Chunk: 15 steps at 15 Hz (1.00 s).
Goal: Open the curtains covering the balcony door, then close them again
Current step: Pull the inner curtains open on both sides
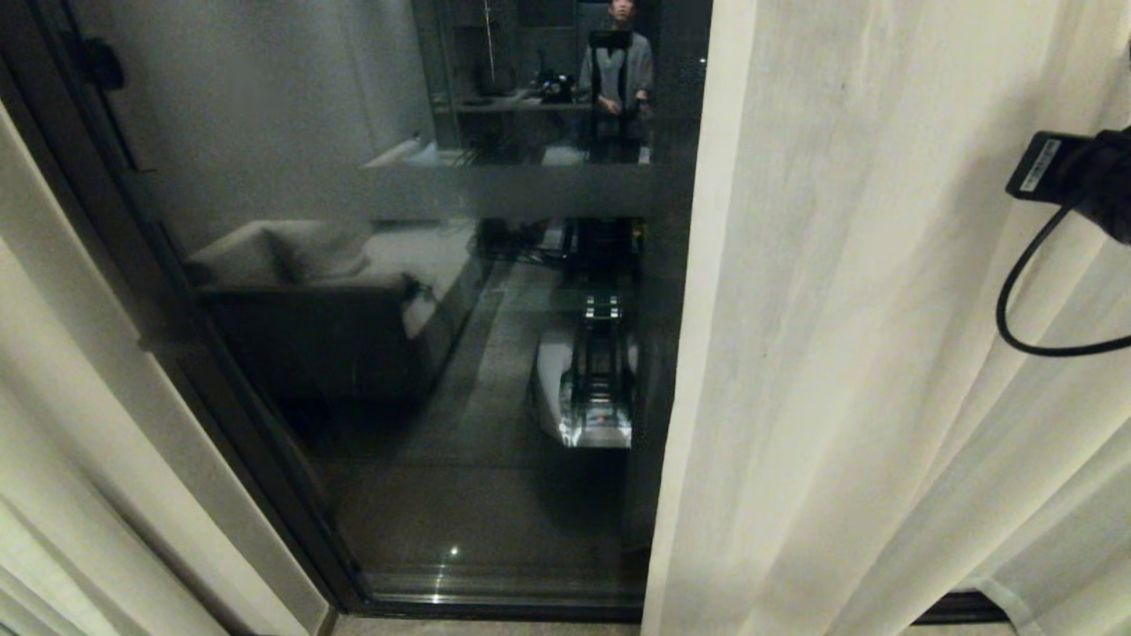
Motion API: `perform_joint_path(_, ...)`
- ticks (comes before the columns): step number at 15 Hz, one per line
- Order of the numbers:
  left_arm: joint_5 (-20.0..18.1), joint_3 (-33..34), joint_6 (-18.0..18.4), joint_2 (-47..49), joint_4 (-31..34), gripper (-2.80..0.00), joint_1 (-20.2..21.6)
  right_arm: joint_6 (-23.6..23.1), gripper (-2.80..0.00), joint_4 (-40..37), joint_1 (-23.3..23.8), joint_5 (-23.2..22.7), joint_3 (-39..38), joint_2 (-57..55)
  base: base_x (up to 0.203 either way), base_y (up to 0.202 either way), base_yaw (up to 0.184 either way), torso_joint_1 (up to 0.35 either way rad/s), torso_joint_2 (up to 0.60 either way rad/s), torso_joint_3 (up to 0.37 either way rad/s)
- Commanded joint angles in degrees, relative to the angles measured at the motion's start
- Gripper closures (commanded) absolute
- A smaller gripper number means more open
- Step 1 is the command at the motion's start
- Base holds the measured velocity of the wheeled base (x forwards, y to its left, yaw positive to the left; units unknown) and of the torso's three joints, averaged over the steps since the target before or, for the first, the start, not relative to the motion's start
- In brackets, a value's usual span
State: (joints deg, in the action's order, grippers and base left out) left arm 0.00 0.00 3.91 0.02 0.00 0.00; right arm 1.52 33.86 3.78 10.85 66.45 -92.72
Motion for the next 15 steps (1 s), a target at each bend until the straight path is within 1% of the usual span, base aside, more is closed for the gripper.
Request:
perform_joint_path(1, 0.0, 0.0, 0.0, 0.0, 0.0, 0.00, 0.0, 0.5, 0.00, 0.2, 1.3, -0.7, -0.1, -0.1, 0.000, 0.000, 0.000, 0.000, 0.00, 0.000)
perform_joint_path(15, -0.1, 0.0, 0.0, 0.0, 0.0, 0.00, 0.0, 0.5, 0.00, 1.8, 1.1, -1.1, -1.8, 0.0, 0.000, 0.000, 0.000, 0.000, 0.00, 0.000)
